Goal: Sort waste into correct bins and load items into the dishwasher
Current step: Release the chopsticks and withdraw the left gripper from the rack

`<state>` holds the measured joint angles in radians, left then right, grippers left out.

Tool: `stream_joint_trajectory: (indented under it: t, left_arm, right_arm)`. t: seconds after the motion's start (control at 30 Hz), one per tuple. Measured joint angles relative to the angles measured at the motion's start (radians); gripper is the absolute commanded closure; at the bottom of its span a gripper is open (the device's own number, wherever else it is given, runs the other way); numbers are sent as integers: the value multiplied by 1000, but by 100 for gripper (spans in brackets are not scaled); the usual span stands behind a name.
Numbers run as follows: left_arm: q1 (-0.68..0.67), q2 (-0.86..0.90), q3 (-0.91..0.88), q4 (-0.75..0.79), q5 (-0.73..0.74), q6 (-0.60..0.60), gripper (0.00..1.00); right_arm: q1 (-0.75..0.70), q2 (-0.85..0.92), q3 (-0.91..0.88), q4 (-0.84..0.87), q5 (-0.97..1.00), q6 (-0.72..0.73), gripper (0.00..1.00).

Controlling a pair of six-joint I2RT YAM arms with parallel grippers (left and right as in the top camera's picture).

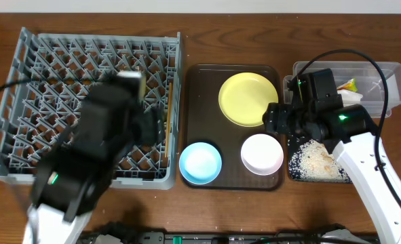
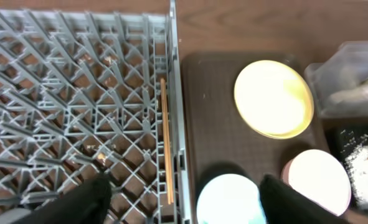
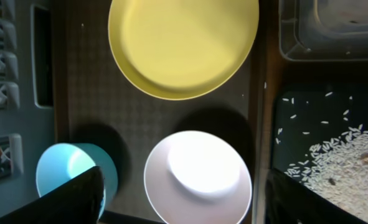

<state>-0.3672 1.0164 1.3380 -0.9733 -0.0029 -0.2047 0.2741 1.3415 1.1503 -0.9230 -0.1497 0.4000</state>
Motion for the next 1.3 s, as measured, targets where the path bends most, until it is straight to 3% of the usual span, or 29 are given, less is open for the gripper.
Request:
stream_joint_trajectory:
  t: [0.03, 0.07, 0.33, 0.4, 1.13, 1.3]
  left_arm:
    - [0, -25, 0, -3, 0, -1, 14]
    - [0, -47, 0, -6, -1, -3, 14]
    - [0, -140, 0, -20, -1, -4, 12]
    - [0, -141, 0, -34, -1, -3, 7]
    - [2, -138, 0, -103, -5, 1, 5]
    - [90, -221, -49, 5, -35, 11, 5]
  right_arm:
    - [0, 0, 0, 0, 0, -2, 1]
    - [0, 0, 0, -2, 0, -4, 1]
    - [0, 0, 0, -8, 0, -16, 1]
    - [0, 0, 0, -8, 0, -16, 1]
    - [0, 0, 0, -8, 0, -15, 1]
    - [0, 0, 0, -9, 0, -16, 1]
